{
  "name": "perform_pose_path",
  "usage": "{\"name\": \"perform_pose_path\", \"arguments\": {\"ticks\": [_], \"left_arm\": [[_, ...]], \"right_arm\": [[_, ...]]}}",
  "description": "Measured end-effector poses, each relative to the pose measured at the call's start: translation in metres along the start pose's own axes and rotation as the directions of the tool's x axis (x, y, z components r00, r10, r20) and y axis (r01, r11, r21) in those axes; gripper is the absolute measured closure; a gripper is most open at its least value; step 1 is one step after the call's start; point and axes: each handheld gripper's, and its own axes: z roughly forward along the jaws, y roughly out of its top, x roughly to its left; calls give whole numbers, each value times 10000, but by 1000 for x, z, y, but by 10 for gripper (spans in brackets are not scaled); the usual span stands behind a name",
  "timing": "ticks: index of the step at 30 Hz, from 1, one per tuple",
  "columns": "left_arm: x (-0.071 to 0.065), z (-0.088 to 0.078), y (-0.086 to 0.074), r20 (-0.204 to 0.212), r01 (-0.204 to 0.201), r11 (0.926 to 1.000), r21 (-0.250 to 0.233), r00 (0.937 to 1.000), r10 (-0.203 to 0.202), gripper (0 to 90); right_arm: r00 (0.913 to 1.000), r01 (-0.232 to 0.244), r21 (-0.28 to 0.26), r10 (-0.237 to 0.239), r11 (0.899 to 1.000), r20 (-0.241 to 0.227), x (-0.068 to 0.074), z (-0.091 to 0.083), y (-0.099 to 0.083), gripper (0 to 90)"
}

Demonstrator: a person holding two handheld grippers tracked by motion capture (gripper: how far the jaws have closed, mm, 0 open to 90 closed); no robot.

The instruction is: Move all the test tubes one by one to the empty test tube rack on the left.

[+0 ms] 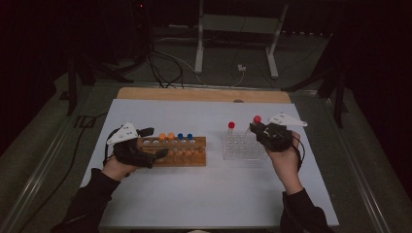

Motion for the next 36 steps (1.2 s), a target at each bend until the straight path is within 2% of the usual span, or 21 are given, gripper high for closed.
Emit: {"name": "perform_pose_path", "arguments": {"ticks": [7,14,21,23,36], "left_arm": [[-3,0,2,108,-56,10000,53,9999,55,44],[-6,1,3,213,-117,9999,58,9997,116,44],[-11,2,6,387,-195,9998,64,9991,192,47],[-13,3,6,468,-241,9997,75,9986,238,47],[-30,12,10,1189,-422,9990,158,9921,401,54]], "right_arm": [[9955,329,104,-318,9994,-892,22,-1,4,744],[9823,753,272,-695,9968,-1739,46,2,3,744],[9640,1234,533,-1069,9909,-2436,69,11,-3,744],[9551,1348,582,-1141,9892,-2733,75,14,-6,744],[9203,2102,892,-1662,9736,-3541,106,24,-17,744]]}}
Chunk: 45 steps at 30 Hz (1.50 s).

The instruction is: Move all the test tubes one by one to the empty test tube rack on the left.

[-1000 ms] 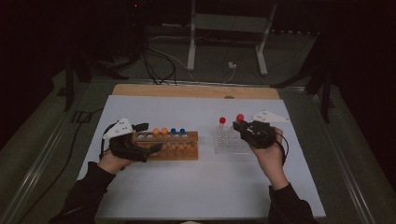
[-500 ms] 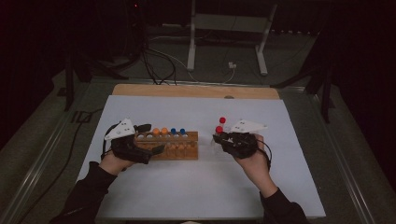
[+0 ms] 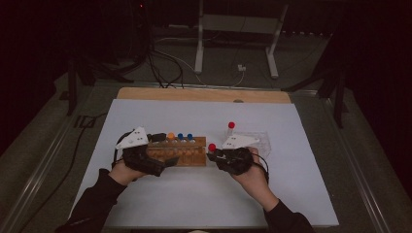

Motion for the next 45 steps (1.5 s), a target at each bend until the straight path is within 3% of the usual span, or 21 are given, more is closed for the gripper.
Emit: {"name": "perform_pose_path", "arguments": {"ticks": [12,16,32,45], "left_arm": [[-16,11,4,870,-222,9995,235,9960,201,76],[-21,14,5,1098,-282,9995,131,9936,266,125],[-31,28,1,1508,-553,9984,121,9872,528,424],[-35,38,-1,1574,-747,9967,331,9851,686,615]], "right_arm": [[9973,238,261,-219,9994,-704,18,11,-1,744],[9957,310,276,-284,9991,-880,23,12,-1,744],[9880,530,360,-471,9979,-1473,38,17,0,744],[9855,625,389,-555,9973,-1606,42,17,0,744]]}}
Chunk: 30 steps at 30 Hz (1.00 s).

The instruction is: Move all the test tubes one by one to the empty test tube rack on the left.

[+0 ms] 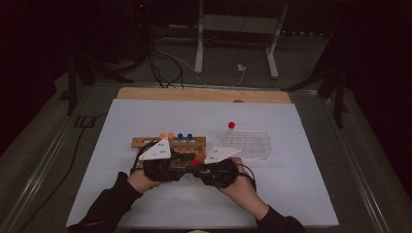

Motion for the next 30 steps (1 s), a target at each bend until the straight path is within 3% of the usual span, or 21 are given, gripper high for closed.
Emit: {"name": "perform_pose_path", "arguments": {"ticks": [5,11,18,22,30], "left_arm": [[0,1,0,57,-108,9999,46,9999,107,700],[1,-2,1,-16,-107,9999,-100,9999,107,712],[5,-15,7,-366,-144,9989,-435,9992,128,713],[10,-27,12,-816,-164,9981,-587,9966,116,714],[21,-54,20,-1855,-126,9960,-883,9826,-40,713]], "right_arm": [[10000,-26,-6,26,10000,1,0,0,0,744],[9999,-107,-154,107,9998,-46,0,-1,0,735],[9996,-267,-474,270,9985,51,-1,-3,0,574],[9990,-370,-728,387,9967,215,-3,-7,1,516],[9979,-460,-968,501,9942,403,-4,-10,2,297]]}}
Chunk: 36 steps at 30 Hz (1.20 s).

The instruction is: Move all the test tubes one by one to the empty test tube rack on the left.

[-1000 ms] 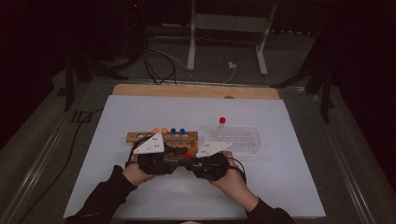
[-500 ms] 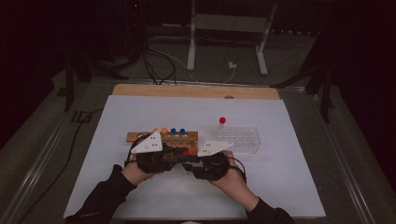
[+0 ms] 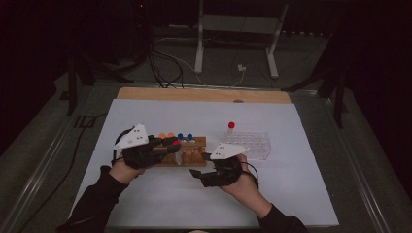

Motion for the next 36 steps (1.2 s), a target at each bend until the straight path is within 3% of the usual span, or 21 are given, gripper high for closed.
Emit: {"name": "perform_pose_path", "arguments": {"ticks": [6,11,13,21,28,36], "left_arm": [[9,-16,6,-675,58,9998,-166,9977,-69,714],[17,-28,10,-1374,61,9996,-272,9905,-98,714],[20,-33,11,-1573,71,9993,-370,9875,-128,714],[35,-46,9,-2425,188,9976,-671,9695,-346,714],[49,-40,-4,-2961,400,9968,-688,9534,-587,714],[58,-29,-20,-3026,702,9963,-502,9496,-821,714]], "right_arm": [[9999,-19,-71,20,10000,141,0,0,0,159],[9997,-72,-163,76,9998,226,-1,-1,1,79],[9999,-46,-214,49,9998,114,-2,-2,1,6],[9999,-157,-475,157,9987,-2,-5,-8,2,0],[9999,-83,-534,86,9985,52,-6,-9,2,0],[10000,-25,-496,26,9988,16,-6,-9,1,0]]}}
